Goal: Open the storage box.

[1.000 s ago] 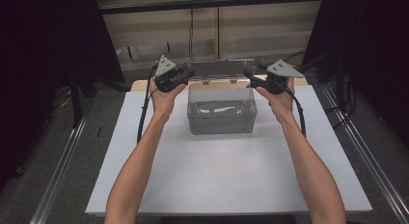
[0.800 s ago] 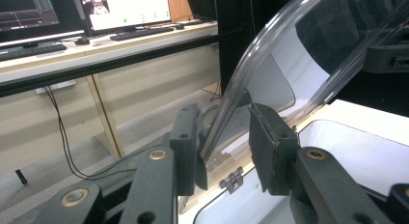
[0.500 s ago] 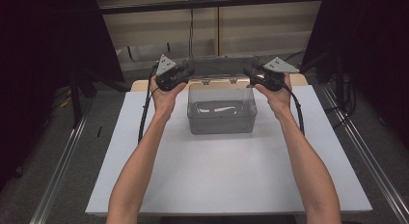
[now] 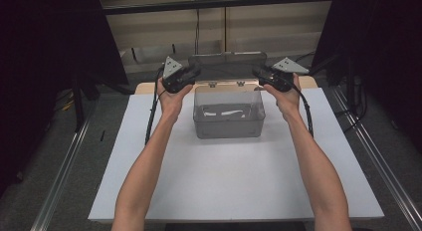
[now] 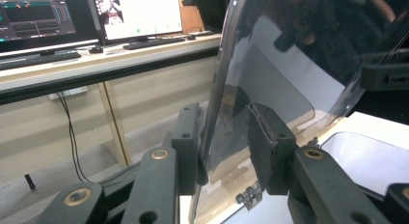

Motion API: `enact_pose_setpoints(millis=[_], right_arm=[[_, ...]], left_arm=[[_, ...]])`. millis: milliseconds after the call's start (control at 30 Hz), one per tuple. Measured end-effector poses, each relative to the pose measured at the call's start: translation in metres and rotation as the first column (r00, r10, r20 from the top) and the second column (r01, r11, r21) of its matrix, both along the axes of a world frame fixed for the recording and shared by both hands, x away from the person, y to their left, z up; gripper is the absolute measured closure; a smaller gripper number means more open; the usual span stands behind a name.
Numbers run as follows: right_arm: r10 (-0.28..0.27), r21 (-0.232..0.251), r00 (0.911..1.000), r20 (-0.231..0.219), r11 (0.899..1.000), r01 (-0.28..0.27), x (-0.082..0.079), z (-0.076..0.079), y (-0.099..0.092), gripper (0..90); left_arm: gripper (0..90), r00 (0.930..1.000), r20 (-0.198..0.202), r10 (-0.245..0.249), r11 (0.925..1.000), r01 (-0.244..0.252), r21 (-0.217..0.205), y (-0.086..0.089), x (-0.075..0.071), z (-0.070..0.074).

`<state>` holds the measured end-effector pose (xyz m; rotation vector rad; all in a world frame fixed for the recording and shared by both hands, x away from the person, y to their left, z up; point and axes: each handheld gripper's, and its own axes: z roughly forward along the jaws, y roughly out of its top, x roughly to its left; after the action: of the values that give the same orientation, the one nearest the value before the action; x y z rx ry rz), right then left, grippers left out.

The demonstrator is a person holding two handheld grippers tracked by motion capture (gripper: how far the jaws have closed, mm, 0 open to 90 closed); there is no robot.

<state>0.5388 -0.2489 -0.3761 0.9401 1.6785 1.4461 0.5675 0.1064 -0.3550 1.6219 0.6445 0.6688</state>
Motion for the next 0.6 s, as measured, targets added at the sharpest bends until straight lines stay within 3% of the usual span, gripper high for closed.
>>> enact_pose_setpoints(millis=[167,600], right_arm=[[-0.006,-0.005,0.9999,-0.009,1.000,0.005,0.004,-0.004,-0.002,53.4],[-0.011,-0.014,0.9972,-0.074,1.000,0.010,0.016,-0.018,-0.003,53.7]], left_arm=[[66.5,1.0000,0.003,0.005,0.9998,-0.005,-0.017,-0.001,0.004,-0.002],[68.2,0.9998,-0.018,-0.001,1.0000,0.001,-0.003,0.001,0.011,-0.010]])
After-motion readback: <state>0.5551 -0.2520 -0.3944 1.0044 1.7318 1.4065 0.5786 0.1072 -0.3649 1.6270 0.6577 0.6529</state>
